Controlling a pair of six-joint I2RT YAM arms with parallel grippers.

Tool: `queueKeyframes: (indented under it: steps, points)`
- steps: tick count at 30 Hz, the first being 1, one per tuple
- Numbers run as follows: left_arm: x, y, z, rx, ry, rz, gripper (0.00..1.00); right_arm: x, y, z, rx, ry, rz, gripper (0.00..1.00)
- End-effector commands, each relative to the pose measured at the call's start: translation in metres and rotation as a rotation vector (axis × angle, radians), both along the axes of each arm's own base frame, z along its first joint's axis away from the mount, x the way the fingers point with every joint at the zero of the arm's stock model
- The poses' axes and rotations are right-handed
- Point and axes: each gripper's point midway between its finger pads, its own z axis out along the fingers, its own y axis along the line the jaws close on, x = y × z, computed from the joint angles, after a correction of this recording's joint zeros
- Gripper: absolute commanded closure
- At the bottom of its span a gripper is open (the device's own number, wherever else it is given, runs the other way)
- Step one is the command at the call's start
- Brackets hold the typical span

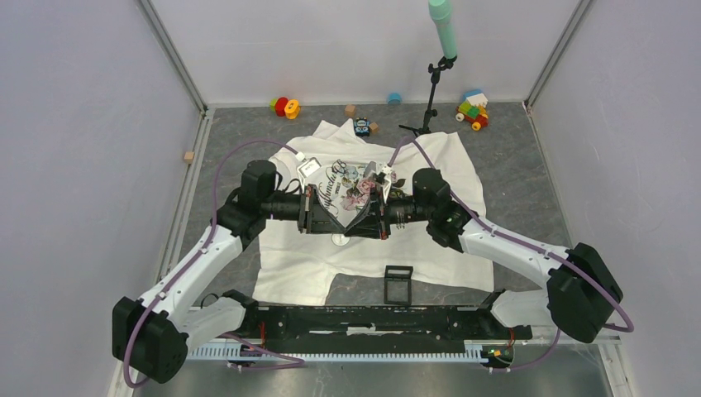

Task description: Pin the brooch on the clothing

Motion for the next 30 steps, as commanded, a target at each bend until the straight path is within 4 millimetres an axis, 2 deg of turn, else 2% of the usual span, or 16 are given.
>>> queueKeyframes:
  steps: [1, 2, 5, 6, 9, 10, 12, 13, 16, 23, 28, 30]
  points:
    - [0.001, -0.007, 0.025, -0.081, -0.077, 0.002, 0.98, -0.003, 0.002, 0.002, 0.028, -0.019, 0.018, 0.96]
    - [0.001, -0.007, 0.025, -0.083, -0.079, 0.002, 0.98, -0.003, 0.002, 0.003, 0.03, -0.02, 0.016, 1.0]
    - [0.001, -0.008, 0.025, -0.085, -0.077, 0.003, 0.98, 0.0, 0.001, 0.006, 0.04, -0.034, -0.009, 1.0]
    - [0.001, -0.008, 0.025, -0.085, -0.077, 0.004, 0.91, 0.002, 0.001, 0.008, 0.044, -0.04, -0.027, 1.0]
    - [0.003, -0.007, 0.024, -0.082, -0.084, 0.025, 0.39, 0.012, -0.002, 0.012, 0.056, -0.052, -0.112, 1.0]
    - [0.003, -0.006, 0.024, -0.082, -0.089, 0.037, 0.26, 0.015, -0.004, 0.014, 0.062, -0.055, -0.14, 1.0]
    - [0.005, -0.005, 0.026, -0.093, -0.112, 0.066, 0.14, 0.022, -0.007, 0.016, 0.079, -0.055, -0.198, 1.0]
    - [0.006, -0.004, 0.026, -0.098, -0.119, 0.082, 0.12, 0.023, -0.009, 0.02, 0.096, -0.056, -0.219, 1.0]
    - [0.007, -0.003, 0.026, -0.113, -0.138, 0.106, 0.14, 0.026, -0.015, 0.027, 0.15, -0.036, -0.278, 1.0]
    - [0.006, -0.003, 0.022, -0.132, -0.114, 0.118, 0.56, 0.022, -0.019, 0.037, 0.216, -0.006, -0.287, 1.0]
    - [0.005, -0.004, 0.023, -0.146, -0.107, 0.117, 0.79, 0.019, -0.018, 0.037, 0.214, 0.003, -0.268, 1.0]
    - [0.005, -0.005, 0.024, -0.154, -0.108, 0.116, 0.85, 0.02, -0.018, 0.036, 0.211, 0.004, -0.272, 1.0]
